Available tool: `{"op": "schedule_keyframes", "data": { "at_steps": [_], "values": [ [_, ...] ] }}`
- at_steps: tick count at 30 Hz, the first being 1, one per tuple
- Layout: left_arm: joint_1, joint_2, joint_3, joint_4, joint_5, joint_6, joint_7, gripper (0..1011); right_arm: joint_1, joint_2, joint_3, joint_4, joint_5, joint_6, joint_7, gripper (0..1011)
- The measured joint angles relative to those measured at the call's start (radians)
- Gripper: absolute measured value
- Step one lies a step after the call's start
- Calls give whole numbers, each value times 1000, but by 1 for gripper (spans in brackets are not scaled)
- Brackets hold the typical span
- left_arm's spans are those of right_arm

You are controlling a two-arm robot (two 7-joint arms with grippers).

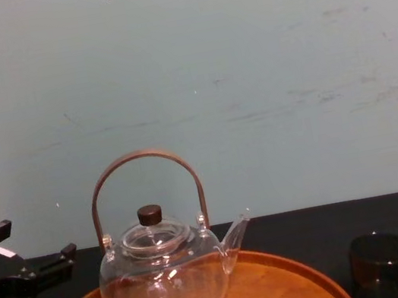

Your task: Pick up the glass from the table and place it on the tray.

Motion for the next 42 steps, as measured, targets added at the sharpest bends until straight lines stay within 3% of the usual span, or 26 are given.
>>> {"op": "schedule_keyframes", "data": {
  "at_steps": [18, 30, 42],
  "values": [
    [0, 0, 0, 0, 0, 0, 0, 1002, 61, -67, -6, 27, -44, 34, 52, 1002],
    [0, 0, 0, 0, 0, 0, 0, 1001, 84, -106, 1, 36, -28, 70, 113, 1002],
    [0, 0, 0, 0, 0, 0, 0, 1001, 101, -131, 10, 55, -8, 99, 129, 1002]
  ]
}}
